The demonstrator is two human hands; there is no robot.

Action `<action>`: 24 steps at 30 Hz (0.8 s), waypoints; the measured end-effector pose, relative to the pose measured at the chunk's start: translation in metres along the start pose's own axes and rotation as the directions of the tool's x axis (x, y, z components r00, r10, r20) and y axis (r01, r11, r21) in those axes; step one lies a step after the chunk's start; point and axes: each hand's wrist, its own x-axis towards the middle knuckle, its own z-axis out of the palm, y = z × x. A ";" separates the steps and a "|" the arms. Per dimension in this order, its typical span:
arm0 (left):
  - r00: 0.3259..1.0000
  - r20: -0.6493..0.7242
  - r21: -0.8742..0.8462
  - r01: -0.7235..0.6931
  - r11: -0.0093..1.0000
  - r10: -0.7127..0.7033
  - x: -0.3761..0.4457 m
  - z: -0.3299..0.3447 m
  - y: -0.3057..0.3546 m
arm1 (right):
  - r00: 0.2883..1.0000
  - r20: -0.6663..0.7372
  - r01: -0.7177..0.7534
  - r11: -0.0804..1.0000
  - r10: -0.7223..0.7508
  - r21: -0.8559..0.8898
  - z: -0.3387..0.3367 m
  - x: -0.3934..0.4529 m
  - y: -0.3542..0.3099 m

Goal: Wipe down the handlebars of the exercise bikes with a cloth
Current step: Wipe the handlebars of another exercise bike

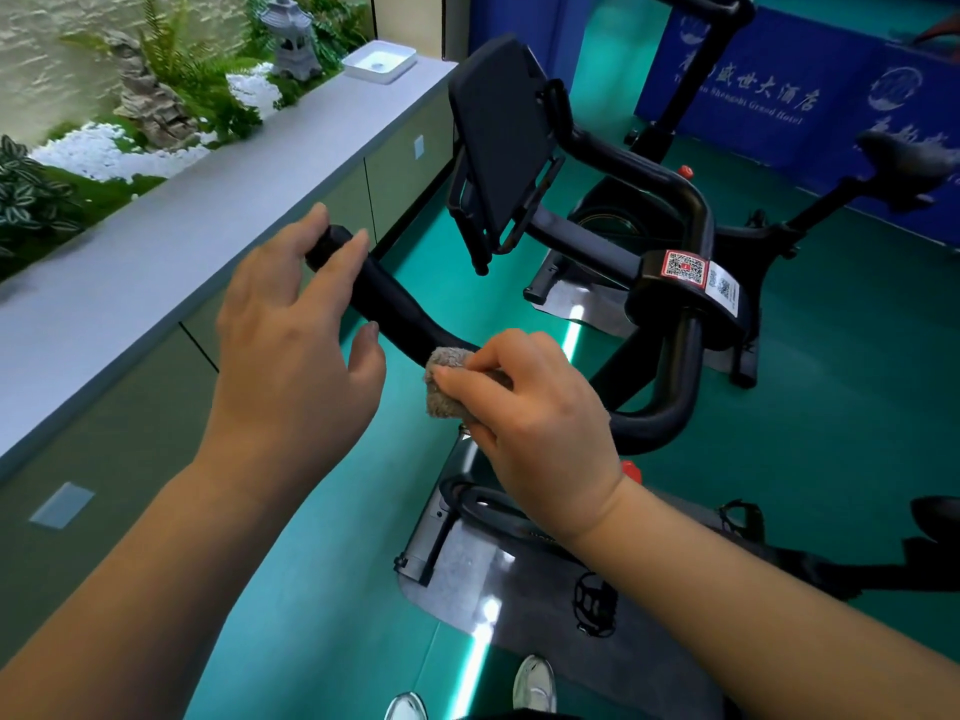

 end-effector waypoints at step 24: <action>0.993 -0.002 0.033 -0.116 0.993 0.116 -0.019 0.019 0.021 | 0.107 0.173 -0.756 -0.033 0.979 0.654 -0.035 -0.102 0.022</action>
